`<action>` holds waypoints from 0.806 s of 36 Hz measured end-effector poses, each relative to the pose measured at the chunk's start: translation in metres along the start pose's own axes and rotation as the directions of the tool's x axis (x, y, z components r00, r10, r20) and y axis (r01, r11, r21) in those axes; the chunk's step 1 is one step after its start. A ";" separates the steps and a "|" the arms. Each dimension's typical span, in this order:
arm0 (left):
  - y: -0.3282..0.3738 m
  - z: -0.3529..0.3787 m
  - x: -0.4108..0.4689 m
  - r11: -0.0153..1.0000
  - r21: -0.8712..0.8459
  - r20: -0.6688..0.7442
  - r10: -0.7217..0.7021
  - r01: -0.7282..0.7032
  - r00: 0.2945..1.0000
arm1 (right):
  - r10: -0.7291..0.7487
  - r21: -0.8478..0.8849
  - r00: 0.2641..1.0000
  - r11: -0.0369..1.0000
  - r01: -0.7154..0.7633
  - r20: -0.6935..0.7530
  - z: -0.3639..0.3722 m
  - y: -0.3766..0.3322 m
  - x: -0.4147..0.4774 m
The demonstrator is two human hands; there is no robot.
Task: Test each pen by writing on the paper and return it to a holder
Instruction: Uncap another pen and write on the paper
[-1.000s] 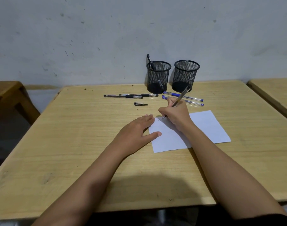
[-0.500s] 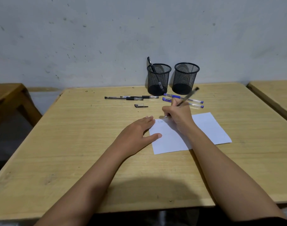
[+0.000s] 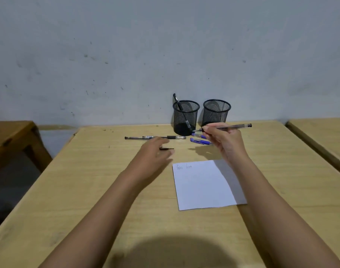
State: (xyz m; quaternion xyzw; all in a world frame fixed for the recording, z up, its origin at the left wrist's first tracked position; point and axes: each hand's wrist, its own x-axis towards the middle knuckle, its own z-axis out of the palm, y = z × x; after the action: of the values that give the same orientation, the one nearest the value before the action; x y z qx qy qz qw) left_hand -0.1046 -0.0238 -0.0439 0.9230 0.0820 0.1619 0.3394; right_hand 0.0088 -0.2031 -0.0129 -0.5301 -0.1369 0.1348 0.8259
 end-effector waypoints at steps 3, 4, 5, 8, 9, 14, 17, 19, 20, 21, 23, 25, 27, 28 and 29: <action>-0.014 -0.003 0.018 0.994 0.105 -0.019 -0.026 0.028 0.999 | 0.010 -0.026 1.000 1.000 -0.010 0.000 0.000 -0.004 0.004; -0.019 -0.002 0.022 0.991 0.132 -0.005 -0.039 0.039 0.999 | 0.012 -0.038 1.000 0.999 -0.012 0.004 0.000 -0.004 0.004; -0.024 0.000 0.025 0.987 0.153 0.003 -0.046 0.045 0.999 | 0.016 -0.046 1.000 0.999 -0.015 0.009 0.000 -0.004 0.005; -0.033 0.008 0.028 0.979 0.203 0.007 -0.036 0.034 0.999 | 0.036 -0.068 0.999 0.997 -0.034 0.018 -0.001 -0.002 0.008; -0.034 0.010 0.029 0.977 0.212 -0.006 -0.023 0.024 1.000 | 0.041 -0.078 0.999 0.996 -0.039 0.018 -0.001 -0.001 0.009; -0.035 0.015 0.030 0.984 0.178 -0.068 0.005 0.007 0.998 | 0.053 -0.099 0.998 0.994 -0.051 0.027 -0.002 0.006 0.010; -0.033 0.014 0.029 0.994 0.105 -0.078 -0.003 0.011 0.997 | 0.073 -0.126 0.996 0.990 -0.066 0.049 -0.002 0.011 0.009; -0.030 0.013 0.028 0.999 0.015 -0.093 -0.028 0.029 0.995 | 0.079 -0.135 0.995 0.988 -0.072 0.054 -0.001 0.014 0.008; -0.027 0.013 0.027 0.999 -0.037 -0.101 -0.038 0.034 0.994 | 0.081 -0.138 0.995 0.988 -0.072 0.056 0.000 0.015 0.008; -0.024 0.012 0.026 0.995 -0.090 -0.109 -0.047 0.037 0.993 | 0.082 -0.143 0.995 0.987 -0.073 0.060 0.000 0.016 0.008; -0.016 0.011 0.024 0.978 -0.203 -0.117 -0.065 0.040 0.991 | 0.086 -0.153 0.993 0.985 -0.074 0.076 0.002 0.017 0.007; -0.010 0.010 0.022 0.956 -0.290 -0.115 -0.067 0.031 0.991 | 0.090 -0.151 0.992 0.986 -0.075 0.092 0.004 0.018 0.006; -0.005 0.009 0.021 0.937 -0.348 -0.115 -0.076 0.032 0.990 | 0.087 -0.152 0.991 0.986 -0.072 0.098 0.006 0.019 0.005; -0.002 0.008 0.020 0.920 -0.390 -0.112 -0.088 0.038 0.990 | 0.085 -0.154 0.991 0.986 -0.069 0.100 0.007 0.019 0.005; 0.001 0.008 0.019 0.897 -0.439 -0.104 -0.099 0.044 0.990 | 0.082 -0.157 0.991 0.985 -0.066 0.102 0.007 0.019 0.004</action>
State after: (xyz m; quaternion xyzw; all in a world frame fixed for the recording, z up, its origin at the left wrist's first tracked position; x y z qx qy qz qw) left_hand -0.0843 -0.0243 -0.0439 0.8082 0.0986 0.2205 0.5371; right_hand 0.0088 -0.1884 -0.0268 -0.5884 -0.1717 0.1831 0.7686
